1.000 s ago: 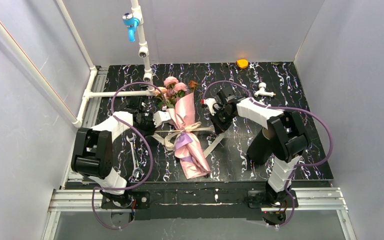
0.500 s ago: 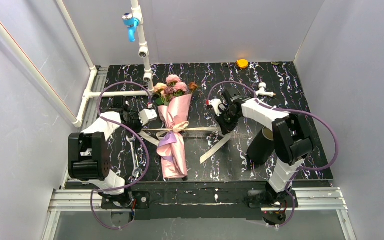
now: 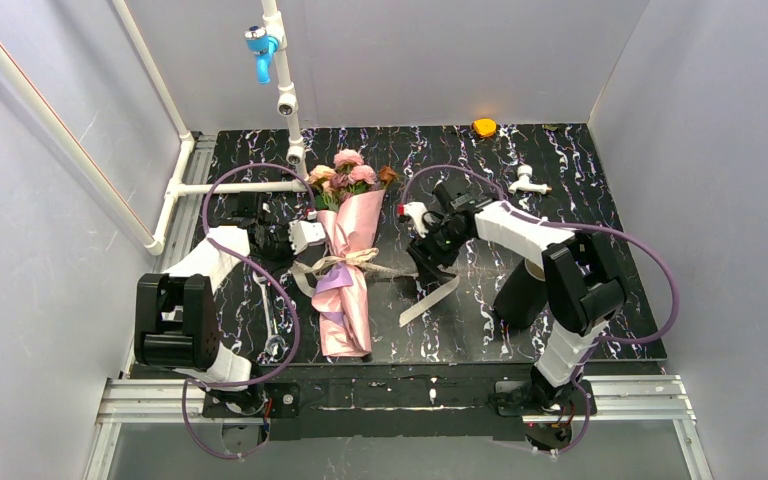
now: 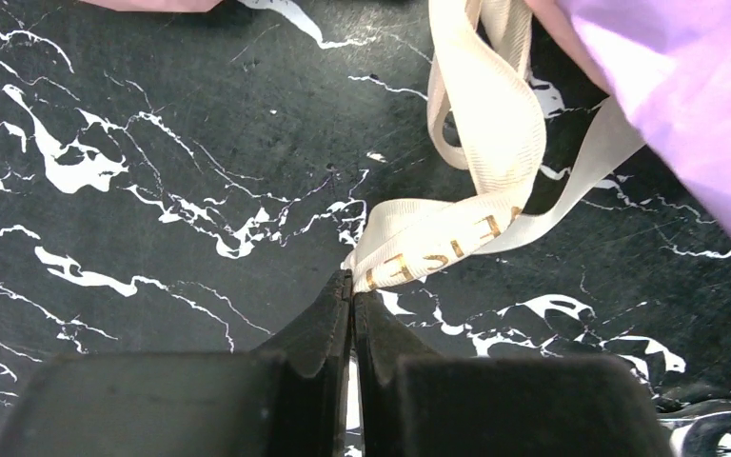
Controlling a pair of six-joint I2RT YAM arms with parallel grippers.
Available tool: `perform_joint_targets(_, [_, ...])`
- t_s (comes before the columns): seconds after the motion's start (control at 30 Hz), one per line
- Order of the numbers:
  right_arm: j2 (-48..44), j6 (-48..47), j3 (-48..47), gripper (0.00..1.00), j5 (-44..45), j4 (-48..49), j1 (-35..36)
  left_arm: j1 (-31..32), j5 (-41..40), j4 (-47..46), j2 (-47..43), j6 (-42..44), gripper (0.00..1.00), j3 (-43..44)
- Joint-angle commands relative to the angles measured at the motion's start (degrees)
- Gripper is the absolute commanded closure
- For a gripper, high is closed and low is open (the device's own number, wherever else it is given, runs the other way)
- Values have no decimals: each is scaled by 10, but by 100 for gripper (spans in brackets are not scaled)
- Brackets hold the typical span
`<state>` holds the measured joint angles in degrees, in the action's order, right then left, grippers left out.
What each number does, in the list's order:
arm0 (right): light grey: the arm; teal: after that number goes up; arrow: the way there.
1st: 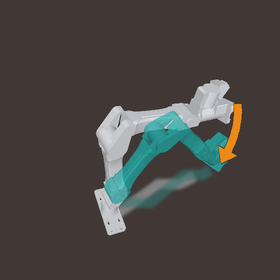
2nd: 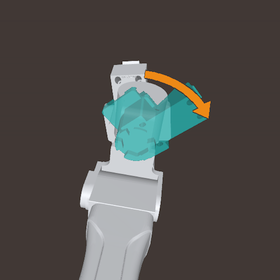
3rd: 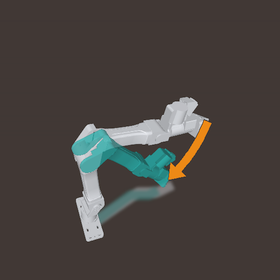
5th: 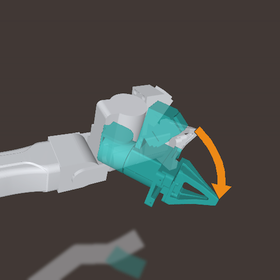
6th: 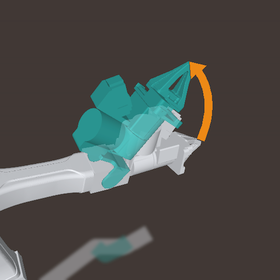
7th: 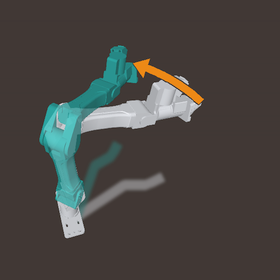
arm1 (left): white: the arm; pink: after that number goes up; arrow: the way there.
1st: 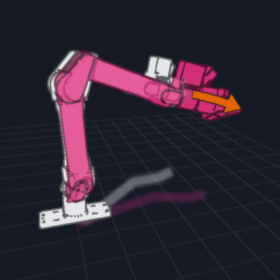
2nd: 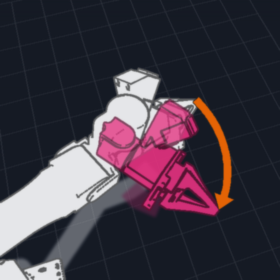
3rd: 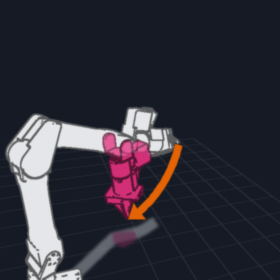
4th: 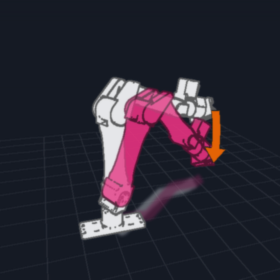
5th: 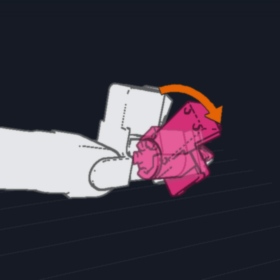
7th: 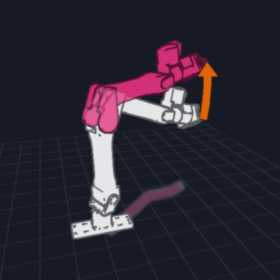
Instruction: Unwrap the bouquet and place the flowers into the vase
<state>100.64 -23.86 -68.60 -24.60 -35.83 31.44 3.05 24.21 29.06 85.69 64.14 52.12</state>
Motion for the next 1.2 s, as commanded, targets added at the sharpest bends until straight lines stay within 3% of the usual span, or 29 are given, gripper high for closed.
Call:
perform_joint_targets(0.0, [29, 36, -44, 23, -48, 68, 37, 9, 23, 19, -13, -25, 100, 7])
perform_joint_targets(0.23, [101, 61, -92, 22, -47, 130, 84, 21, 24, 15, -14, -41, 100, 6])
perform_joint_targets(0.47, [151, 63, -110, 29, -43, 152, 94, 23, 25, 8, -15, -52, 100, 2])
perform_joint_targets(0.53, [153, 63, -109, 41, -38, 155, 94, 23, 24, 7, -14, -53, 100, 2])
perform_joint_targets(0.63, [147, 60, -106, 80, -17, 144, 92, 23, 15, 6, -12, -60, 100, 3])
perform_joint_targets(0.7, [137, 52, -98, 99, -13, 126, 86, 21, 7, 7, -11, -60, 100, 2])
perform_joint_targets(1.03, [73, 5, -38, 99, 14, 52, 27, -29, -15, 27, -9, -11, 100, -4])
perform_joint_targets(1.17, [57, -8, -18, 99, 16, 38, 14, -79, -30, 21, -4, 16, 100, -5])
